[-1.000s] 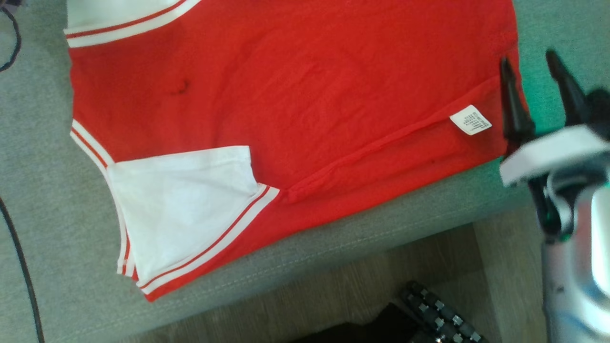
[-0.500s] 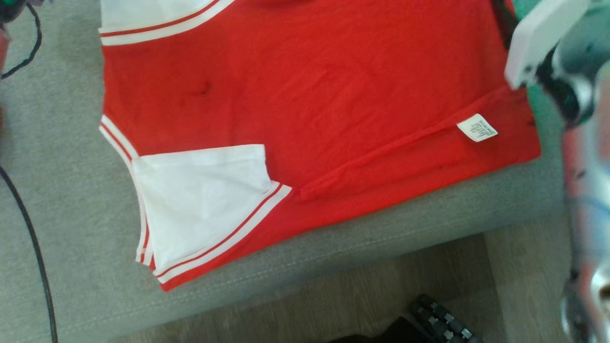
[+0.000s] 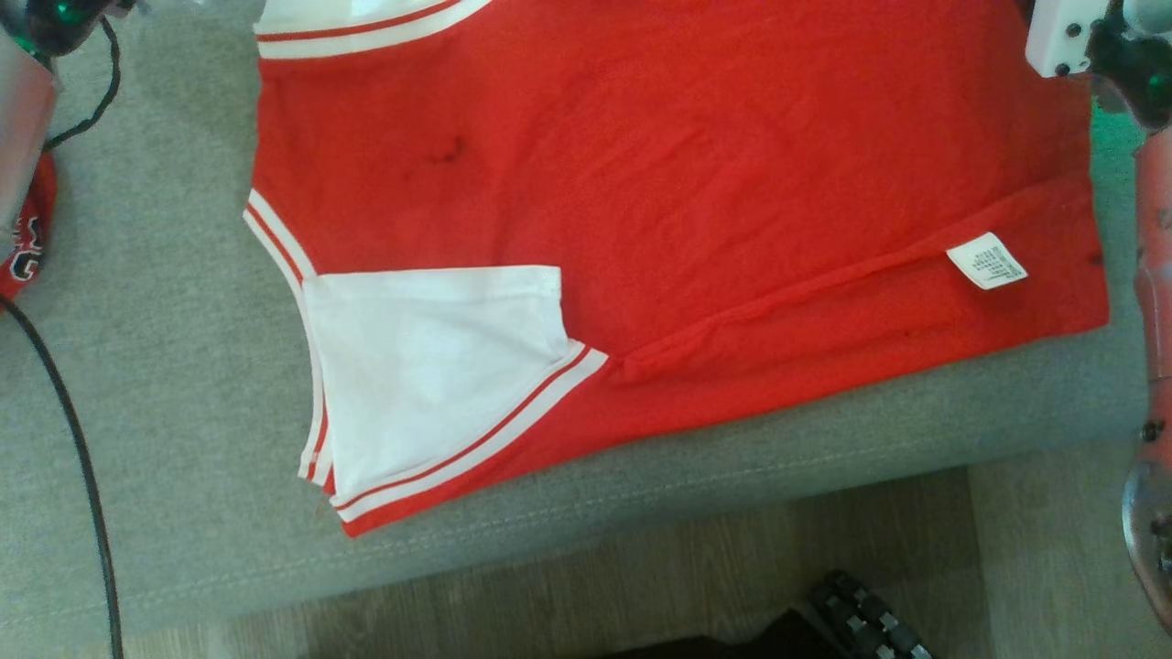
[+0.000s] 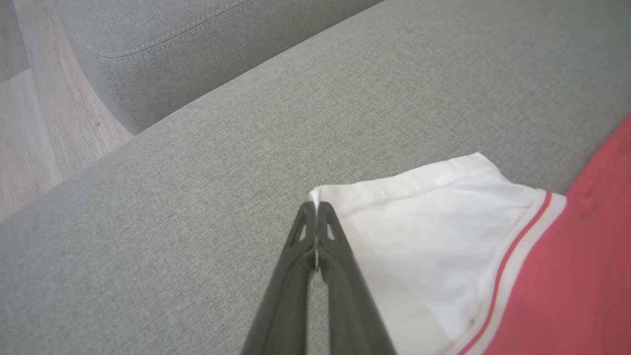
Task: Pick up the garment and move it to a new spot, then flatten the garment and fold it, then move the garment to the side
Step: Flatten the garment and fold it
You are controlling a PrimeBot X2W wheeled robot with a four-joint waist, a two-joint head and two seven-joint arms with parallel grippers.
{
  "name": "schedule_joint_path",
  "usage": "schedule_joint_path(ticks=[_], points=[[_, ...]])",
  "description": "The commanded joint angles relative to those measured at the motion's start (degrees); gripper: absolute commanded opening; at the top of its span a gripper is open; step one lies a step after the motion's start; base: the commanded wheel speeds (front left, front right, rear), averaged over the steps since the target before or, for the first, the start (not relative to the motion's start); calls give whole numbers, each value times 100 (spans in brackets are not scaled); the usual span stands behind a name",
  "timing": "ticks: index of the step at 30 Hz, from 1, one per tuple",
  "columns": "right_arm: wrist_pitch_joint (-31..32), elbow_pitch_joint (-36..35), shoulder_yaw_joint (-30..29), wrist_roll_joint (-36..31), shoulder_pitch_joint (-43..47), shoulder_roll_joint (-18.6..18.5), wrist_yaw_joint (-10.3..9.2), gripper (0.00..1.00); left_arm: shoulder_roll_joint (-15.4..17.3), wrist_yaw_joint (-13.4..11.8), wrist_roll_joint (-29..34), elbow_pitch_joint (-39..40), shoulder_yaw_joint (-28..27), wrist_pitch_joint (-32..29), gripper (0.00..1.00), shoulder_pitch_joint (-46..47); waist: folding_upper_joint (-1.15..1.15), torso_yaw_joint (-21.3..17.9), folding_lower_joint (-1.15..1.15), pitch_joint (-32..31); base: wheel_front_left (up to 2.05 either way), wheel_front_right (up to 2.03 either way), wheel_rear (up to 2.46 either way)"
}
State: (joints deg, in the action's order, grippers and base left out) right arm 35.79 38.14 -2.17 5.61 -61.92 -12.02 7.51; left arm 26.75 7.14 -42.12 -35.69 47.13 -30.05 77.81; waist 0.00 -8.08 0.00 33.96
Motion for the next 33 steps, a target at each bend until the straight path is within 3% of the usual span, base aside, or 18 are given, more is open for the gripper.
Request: schedule_joint_path(ticks=[1, 4, 5, 9, 10, 11, 17, 27, 33], points=[[-59, -52, -19, -3, -205, -47, -2, 100, 244, 35, -47, 166, -138, 50, 0, 383, 0, 45, 0, 4, 0, 0, 0], [-142, 169, -28, -17, -287, -66, -2, 100, 264, 35, -81, 161, -56, 84, 0, 404, 0, 77, 0, -8, 0, 0, 0], [-171, 227, -30, -19, -313, -65, -2, 93, 275, 35, -90, 159, -30, 94, 0, 411, 0, 81, 0, -12, 0, 0, 0], [-282, 394, -3, -15, -412, -51, -2, 34, 333, 35, -126, 136, 57, 123, 0, 429, 0, 76, 0, -25, 0, 0, 0], [-303, 419, 14, -5, -434, -47, -2, 8, 349, 35, -128, 123, 79, 131, 0, 431, 0, 72, 0, -30, 0, 0, 0], [-326, 440, 38, 8, -459, -55, -2, 0, 363, 35, -133, 112, 97, 142, 0, 432, 0, 68, 0, -35, 0, 0, 0], [-504, 513, 108, 115, -587, -130, -2, 0, 424, 35, -85, 72, 169, 365, 0, 488, 0, 51, 0, -69, 0, 0, 0], [-1545, 651, -473, -61, -977, -177, -2, 0, 401, -51, 374, -310, 92, 1627, 0, 948, 0, 84, 0, -44, 0, 0, 0], [-1940, 830, -681, -352, -1092, -102, -2, 0, 198, -47, 388, -545, 81, 2148, 0, 1037, 0, 181, 0, -71, 0, 0, 0]])
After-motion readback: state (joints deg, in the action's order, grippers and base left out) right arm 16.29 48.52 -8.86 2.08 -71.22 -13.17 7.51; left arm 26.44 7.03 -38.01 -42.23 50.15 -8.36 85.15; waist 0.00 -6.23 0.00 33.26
